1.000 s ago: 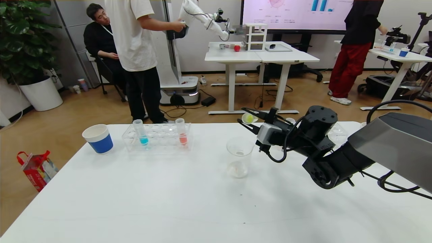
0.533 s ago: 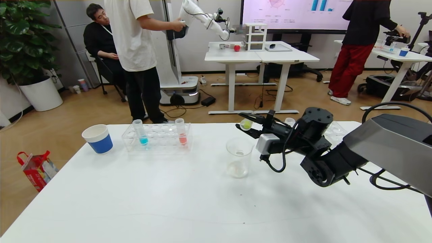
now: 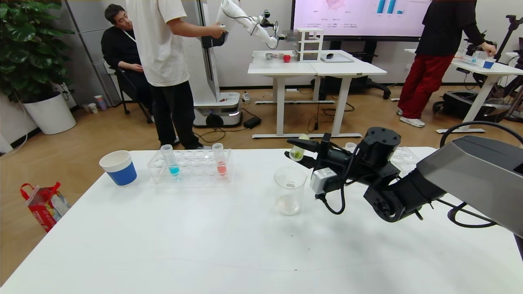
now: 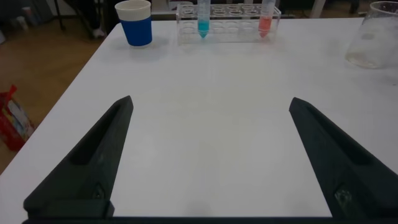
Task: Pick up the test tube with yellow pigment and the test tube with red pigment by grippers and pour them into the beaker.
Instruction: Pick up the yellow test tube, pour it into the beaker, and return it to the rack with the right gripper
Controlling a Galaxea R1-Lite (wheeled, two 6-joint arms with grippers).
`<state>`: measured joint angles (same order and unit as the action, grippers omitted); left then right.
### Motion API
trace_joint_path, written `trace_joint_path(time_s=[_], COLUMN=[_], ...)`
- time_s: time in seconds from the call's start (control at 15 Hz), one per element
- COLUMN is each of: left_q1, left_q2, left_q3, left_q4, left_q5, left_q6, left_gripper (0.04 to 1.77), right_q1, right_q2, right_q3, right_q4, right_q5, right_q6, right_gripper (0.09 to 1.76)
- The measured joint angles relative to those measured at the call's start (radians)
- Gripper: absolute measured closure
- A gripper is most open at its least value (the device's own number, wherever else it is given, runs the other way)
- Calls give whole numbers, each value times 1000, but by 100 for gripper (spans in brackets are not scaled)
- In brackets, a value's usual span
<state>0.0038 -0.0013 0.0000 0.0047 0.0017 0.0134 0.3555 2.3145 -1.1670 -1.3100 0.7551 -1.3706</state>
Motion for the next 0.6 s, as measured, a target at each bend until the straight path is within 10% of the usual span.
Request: trace_joint_path(time_s=[0.6], left_q1=[0], left_q2=[0], left_q3=[0], left_q4=[0], left_q5=[0], left_q6=[0], left_gripper=[6], right_q1=[-19], right_q2=[16], right_q3=[5], right_q4=[-1], right_q5=[13], right_q6=[-171], right_gripper=[134])
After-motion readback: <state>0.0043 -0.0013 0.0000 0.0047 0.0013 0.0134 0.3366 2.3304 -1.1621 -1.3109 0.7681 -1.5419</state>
